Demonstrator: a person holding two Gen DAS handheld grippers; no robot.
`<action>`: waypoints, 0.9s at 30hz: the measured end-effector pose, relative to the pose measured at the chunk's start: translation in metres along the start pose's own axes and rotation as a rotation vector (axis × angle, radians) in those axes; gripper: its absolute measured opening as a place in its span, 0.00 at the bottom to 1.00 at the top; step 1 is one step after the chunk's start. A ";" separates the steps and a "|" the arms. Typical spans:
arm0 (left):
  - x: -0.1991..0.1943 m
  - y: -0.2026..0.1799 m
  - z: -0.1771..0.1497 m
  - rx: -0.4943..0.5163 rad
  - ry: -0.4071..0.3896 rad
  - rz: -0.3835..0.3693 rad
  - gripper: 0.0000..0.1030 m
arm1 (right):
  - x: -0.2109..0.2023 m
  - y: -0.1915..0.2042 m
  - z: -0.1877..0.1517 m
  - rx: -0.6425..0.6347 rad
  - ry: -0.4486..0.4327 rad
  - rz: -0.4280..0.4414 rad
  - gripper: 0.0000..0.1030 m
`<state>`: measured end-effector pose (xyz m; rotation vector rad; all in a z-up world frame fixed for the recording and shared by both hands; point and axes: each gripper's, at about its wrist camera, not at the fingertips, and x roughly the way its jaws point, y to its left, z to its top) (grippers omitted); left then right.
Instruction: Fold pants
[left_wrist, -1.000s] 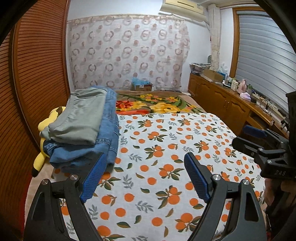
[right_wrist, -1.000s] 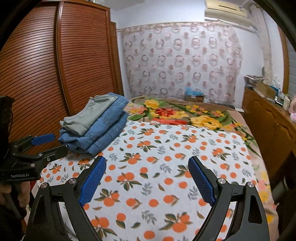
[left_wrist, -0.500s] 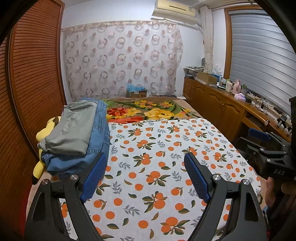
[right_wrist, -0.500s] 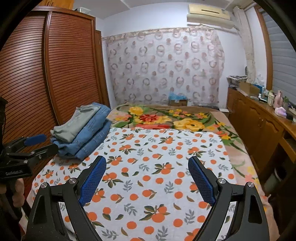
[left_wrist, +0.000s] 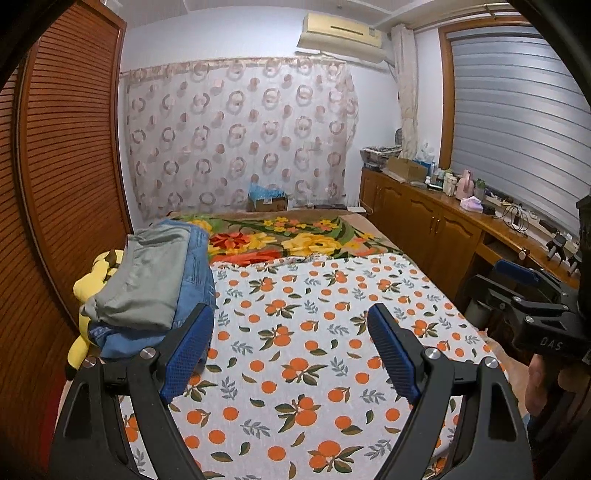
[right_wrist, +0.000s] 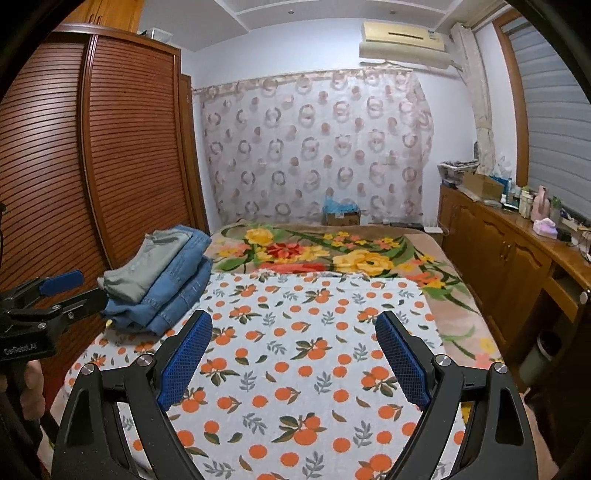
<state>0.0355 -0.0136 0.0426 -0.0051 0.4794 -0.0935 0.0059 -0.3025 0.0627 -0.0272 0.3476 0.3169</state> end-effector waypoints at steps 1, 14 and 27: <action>-0.002 0.000 0.002 0.002 -0.005 0.002 0.83 | -0.001 0.000 0.001 0.000 -0.006 0.000 0.88; -0.026 0.006 0.007 -0.014 -0.054 0.024 0.83 | -0.011 0.001 -0.003 -0.006 -0.070 -0.006 0.88; -0.027 0.012 0.004 -0.028 -0.052 0.052 0.83 | -0.005 0.003 -0.006 -0.013 -0.073 -0.012 0.88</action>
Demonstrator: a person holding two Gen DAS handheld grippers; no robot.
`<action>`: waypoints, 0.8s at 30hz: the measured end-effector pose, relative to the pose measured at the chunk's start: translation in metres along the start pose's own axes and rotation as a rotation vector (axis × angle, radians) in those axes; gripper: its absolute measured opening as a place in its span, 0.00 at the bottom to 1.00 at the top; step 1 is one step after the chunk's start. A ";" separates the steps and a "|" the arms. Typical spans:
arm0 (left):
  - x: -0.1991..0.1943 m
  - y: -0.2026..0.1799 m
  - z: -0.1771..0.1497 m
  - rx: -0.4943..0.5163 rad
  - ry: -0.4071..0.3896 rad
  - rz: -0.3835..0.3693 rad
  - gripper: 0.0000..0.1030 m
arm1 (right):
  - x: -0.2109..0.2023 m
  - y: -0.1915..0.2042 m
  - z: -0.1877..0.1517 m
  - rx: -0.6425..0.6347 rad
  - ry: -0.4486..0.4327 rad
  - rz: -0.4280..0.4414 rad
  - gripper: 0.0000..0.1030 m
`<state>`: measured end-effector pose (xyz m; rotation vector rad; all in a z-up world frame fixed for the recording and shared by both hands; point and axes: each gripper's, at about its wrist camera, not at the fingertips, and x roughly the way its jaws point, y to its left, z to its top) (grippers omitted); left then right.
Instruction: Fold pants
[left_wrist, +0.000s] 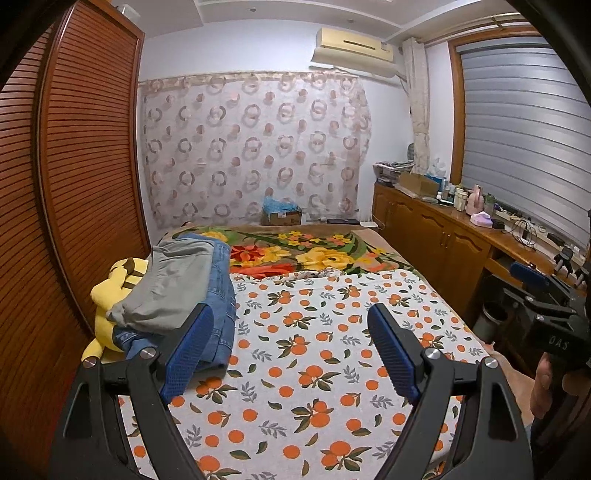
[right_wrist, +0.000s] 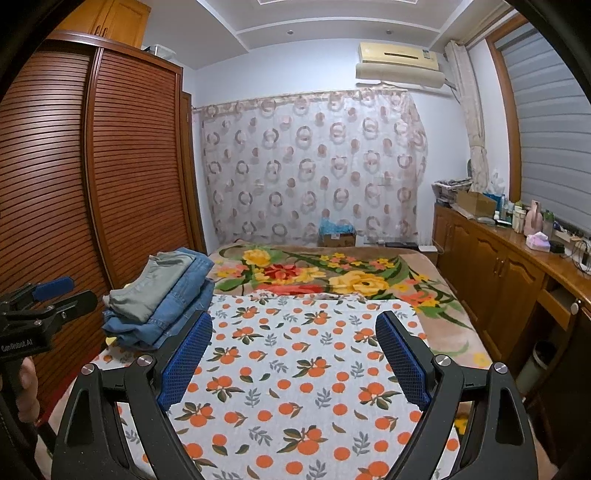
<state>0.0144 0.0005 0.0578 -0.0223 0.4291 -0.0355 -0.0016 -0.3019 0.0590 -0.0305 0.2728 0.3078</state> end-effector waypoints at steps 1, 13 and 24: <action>0.000 0.000 0.000 0.000 0.000 0.000 0.83 | 0.001 0.000 0.000 -0.001 0.000 0.000 0.88; 0.000 0.001 0.001 -0.001 0.000 0.002 0.83 | 0.000 0.000 0.000 -0.002 0.001 0.003 0.89; 0.000 0.001 0.001 0.001 -0.001 0.003 0.83 | 0.000 -0.001 0.000 -0.002 -0.002 0.001 0.88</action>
